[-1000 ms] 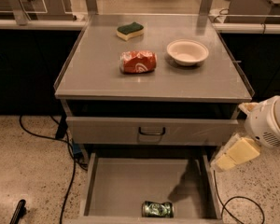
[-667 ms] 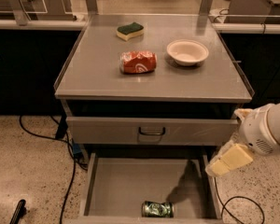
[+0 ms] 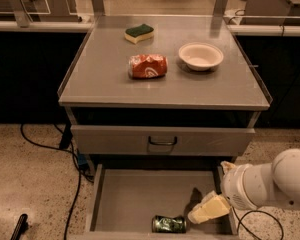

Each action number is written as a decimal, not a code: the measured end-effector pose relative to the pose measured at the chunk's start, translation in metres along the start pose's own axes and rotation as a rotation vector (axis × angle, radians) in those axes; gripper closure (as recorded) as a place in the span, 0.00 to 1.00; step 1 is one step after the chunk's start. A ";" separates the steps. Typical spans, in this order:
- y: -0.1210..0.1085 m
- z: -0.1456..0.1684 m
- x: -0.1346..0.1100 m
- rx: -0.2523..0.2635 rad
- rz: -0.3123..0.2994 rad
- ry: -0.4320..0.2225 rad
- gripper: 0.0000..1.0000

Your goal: Pick green can from middle drawer and place on counter

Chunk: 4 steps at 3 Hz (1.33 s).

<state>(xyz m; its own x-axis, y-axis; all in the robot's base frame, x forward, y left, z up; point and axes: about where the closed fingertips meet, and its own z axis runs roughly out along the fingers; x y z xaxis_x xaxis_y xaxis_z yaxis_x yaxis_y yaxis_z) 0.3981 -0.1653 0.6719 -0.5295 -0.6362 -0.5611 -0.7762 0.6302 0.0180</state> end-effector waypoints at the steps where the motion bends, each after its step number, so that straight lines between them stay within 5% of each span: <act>1: 0.017 0.060 0.016 -0.068 0.019 -0.014 0.00; 4: 0.005 0.086 0.024 -0.010 0.015 -0.017 0.00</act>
Offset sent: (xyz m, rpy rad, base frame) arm -0.0009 0.0244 -0.0526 0.0478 0.0383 0.0195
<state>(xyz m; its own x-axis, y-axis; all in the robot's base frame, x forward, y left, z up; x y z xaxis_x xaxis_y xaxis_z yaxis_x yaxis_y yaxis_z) 0.4109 -0.1385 0.5874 -0.5353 -0.6189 -0.5748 -0.7717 0.6350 0.0350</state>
